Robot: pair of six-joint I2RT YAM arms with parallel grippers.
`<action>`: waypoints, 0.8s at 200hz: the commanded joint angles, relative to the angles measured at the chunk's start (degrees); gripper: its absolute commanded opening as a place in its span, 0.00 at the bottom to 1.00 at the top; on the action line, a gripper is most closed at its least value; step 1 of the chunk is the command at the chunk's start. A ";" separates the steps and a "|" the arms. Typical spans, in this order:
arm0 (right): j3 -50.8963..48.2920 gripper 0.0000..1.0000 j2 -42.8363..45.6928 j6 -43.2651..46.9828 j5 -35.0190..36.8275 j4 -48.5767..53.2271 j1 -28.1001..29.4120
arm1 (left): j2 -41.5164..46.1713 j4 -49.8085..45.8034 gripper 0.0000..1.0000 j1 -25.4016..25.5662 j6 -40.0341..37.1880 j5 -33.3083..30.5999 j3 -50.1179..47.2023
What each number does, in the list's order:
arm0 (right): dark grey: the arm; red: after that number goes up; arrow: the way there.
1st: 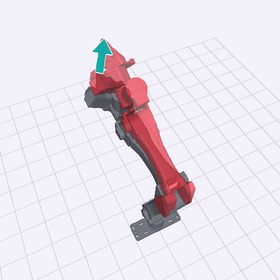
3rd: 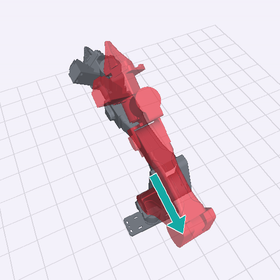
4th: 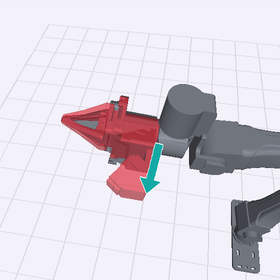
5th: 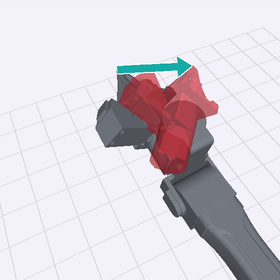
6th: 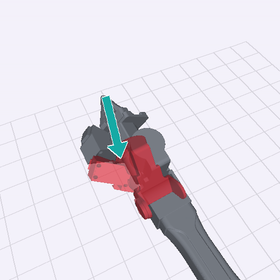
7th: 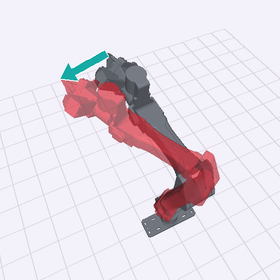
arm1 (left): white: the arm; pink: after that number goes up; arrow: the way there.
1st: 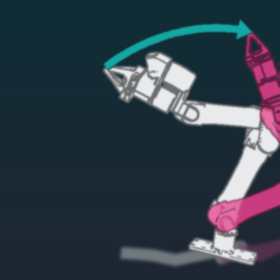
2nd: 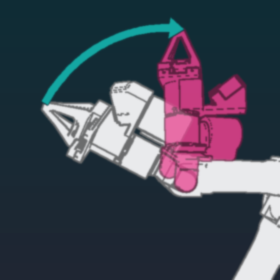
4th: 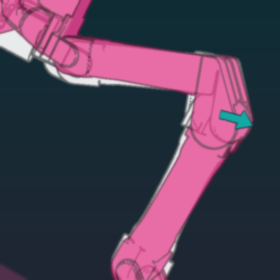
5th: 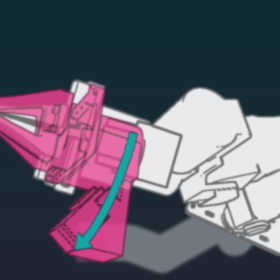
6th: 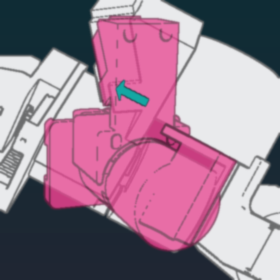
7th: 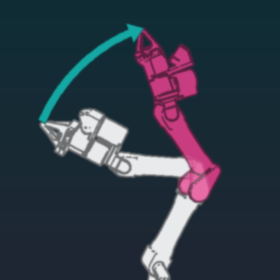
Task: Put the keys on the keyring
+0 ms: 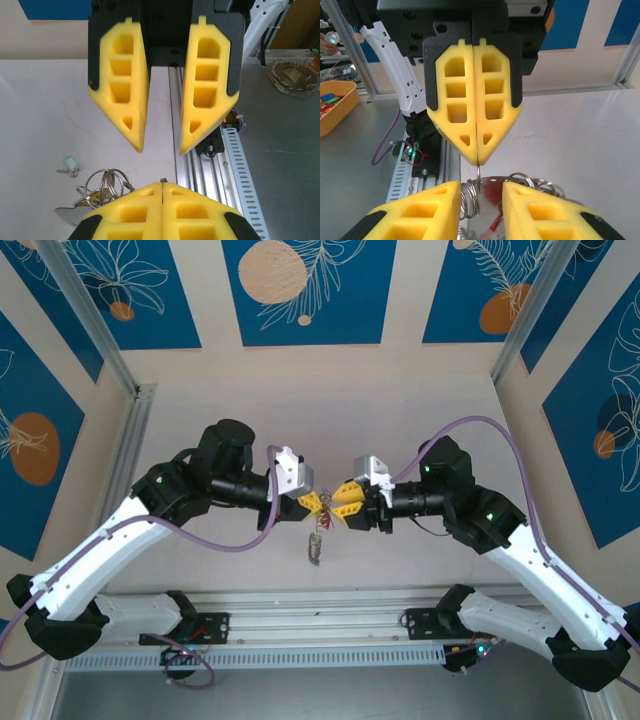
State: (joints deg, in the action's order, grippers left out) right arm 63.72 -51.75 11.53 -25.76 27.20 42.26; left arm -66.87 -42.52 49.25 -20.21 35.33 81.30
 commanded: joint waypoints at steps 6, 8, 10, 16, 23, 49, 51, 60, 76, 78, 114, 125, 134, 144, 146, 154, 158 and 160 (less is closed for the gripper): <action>-0.71 0.30 -0.01 -0.80 -0.09 -0.53 -0.47 | 0.34 0.95 0.00 0.78 -1.92 2.45 2.55; -0.71 0.30 -0.02 -0.81 -0.18 -0.46 -0.49 | 0.34 1.00 0.00 0.74 -1.94 2.46 2.55; -0.64 0.31 -0.16 -0.81 -0.48 -0.37 -0.52 | 0.34 0.96 0.00 0.75 -1.92 2.44 2.55; -0.47 0.32 -0.55 -0.72 -1.28 -0.23 -0.53 | 0.38 0.89 0.00 0.88 -1.96 2.29 2.46; -0.29 0.32 -0.98 -0.65 -2.48 -0.05 -0.52 | 0.43 0.86 0.00 0.91 -1.91 2.35 2.46; 0.66 0.32 -2.81 -0.22 -5.79 1.12 -0.35 | 0.44 0.93 0.00 0.94 -1.87 1.73 2.49; 0.73 0.32 -2.94 -0.18 -5.93 1.24 -0.30 | 0.43 0.97 0.00 0.96 -1.86 1.75 2.49; 0.96 0.32 -3.44 -0.19 -6.53 1.42 -0.01 | 0.43 1.01 0.00 0.95 -1.93 1.47 2.47; 0.99 0.31 -3.98 0.00 -6.60 1.61 0.70 | 0.26 1.12 0.00 0.98 -1.87 1.05 2.46; 1.03 0.31 -4.11 0.05 -6.50 1.60 0.80 | 0.25 1.12 0.00 0.99 -1.86 0.99 2.46; 0.74 0.24 -4.51 -0.02 -5.52 1.99 1.47 | 0.07 1.18 0.00 1.14 -1.86 0.50 2.37; 0.62 0.22 -4.59 -0.17 -5.27 2.05 1.60 | 0.05 1.13 0.00 1.11 -1.89 0.51 2.31; 0.44 0.20 -4.77 -0.19 -5.04 1.85 1.68 | -0.01 1.14 0.00 1.19 -1.89 0.46 2.36; 0.28 0.17 -4.72 -0.36 -4.77 1.50 1.77 | -0.09 1.16 0.00 1.20 -1.92 0.50 2.37; 0.27 0.16 -4.80 -0.41 -4.81 1.40 1.77 | -0.10 1.09 0.00 1.26 -1.94 0.45 2.35; 0.17 0.13 -4.85 -0.54 -4.95 1.06 1.77 | -0.26 1.05 0.00 1.28 -1.95 0.38 2.37; 0.17 0.12 -4.93 -0.54 -5.07 1.01 1.77 | -0.28 1.00 0.00 1.37 -1.94 0.35 2.37; 0.17 0.11 -5.01 -0.54 -5.22 0.99 1.77 | -0.32 0.96 0.00 1.37 -1.96 0.40 2.37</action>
State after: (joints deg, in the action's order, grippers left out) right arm 63.72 -56.23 11.18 -30.15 27.90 43.55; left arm -67.00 -42.54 49.58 -21.19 34.89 81.38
